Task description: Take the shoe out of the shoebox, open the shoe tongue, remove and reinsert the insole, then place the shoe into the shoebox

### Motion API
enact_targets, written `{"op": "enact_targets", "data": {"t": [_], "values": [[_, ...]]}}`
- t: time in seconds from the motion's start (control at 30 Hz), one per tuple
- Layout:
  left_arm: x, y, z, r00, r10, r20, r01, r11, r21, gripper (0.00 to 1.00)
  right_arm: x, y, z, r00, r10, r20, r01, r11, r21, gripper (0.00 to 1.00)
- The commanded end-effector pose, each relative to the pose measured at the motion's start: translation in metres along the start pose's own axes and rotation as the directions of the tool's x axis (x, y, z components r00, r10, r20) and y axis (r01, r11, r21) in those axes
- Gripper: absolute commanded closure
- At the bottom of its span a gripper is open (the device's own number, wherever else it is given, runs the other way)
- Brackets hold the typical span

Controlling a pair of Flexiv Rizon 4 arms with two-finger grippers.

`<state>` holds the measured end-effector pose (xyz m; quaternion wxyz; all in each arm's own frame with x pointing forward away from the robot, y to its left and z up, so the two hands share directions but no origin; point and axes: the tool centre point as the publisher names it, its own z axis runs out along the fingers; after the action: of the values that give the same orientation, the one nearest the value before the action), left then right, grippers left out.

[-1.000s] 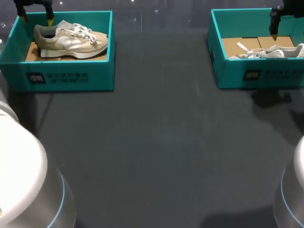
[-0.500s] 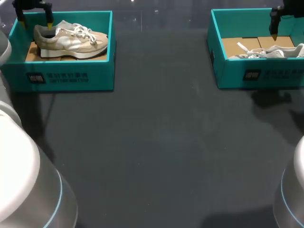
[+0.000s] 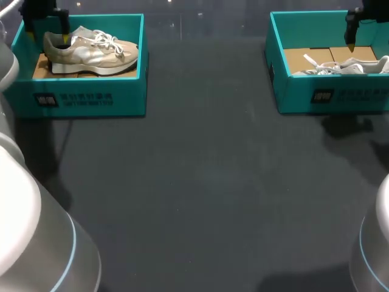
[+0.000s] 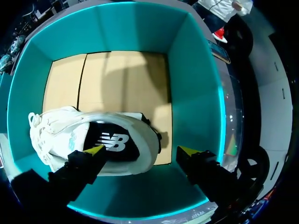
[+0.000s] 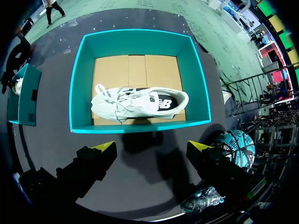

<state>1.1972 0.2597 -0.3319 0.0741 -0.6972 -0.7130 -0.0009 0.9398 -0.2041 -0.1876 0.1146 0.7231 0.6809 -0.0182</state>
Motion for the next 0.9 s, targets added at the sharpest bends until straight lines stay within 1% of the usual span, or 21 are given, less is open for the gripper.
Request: {"op": "enact_targets", "data": {"t": [0.03, 0.33, 0.6, 0.83, 0.9], "values": [[0.001, 0.012, 0.008, 1.000, -0.003, -0.004, 0.003, 0.999, 0.045, 0.03, 0.000, 0.000, 0.000, 1.000, 0.000, 0.000, 0.000, 1.000, -0.001, 0.00], [0.005, 0.003, 0.023, 1.000, -0.022, -0.017, 0.022, 0.999, 0.034, 0.11, 0.000, 0.000, 0.000, 1.000, 0.000, 0.000, 0.000, 1.000, -0.001, 0.00], [0.009, 0.000, 0.031, 0.999, -0.036, -0.017, 0.037, 0.999, 0.030, 0.19, 0.000, 0.000, 0.000, 1.000, 0.000, 0.000, 0.000, 1.000, -0.001, 0.00], [0.008, 0.001, 0.037, 0.999, -0.044, -0.023, 0.045, 0.999, 0.026, 0.24, 0.000, 0.000, 0.000, 1.000, 0.000, 0.000, 0.000, 1.000, -0.001, 0.00], [0.008, 0.001, 0.038, 0.999, -0.046, -0.027, 0.047, 0.999, 0.025, 0.29, 0.000, 0.000, 0.000, 1.000, 0.000, 0.000, 0.000, 1.000, -0.001, 0.00]]}}
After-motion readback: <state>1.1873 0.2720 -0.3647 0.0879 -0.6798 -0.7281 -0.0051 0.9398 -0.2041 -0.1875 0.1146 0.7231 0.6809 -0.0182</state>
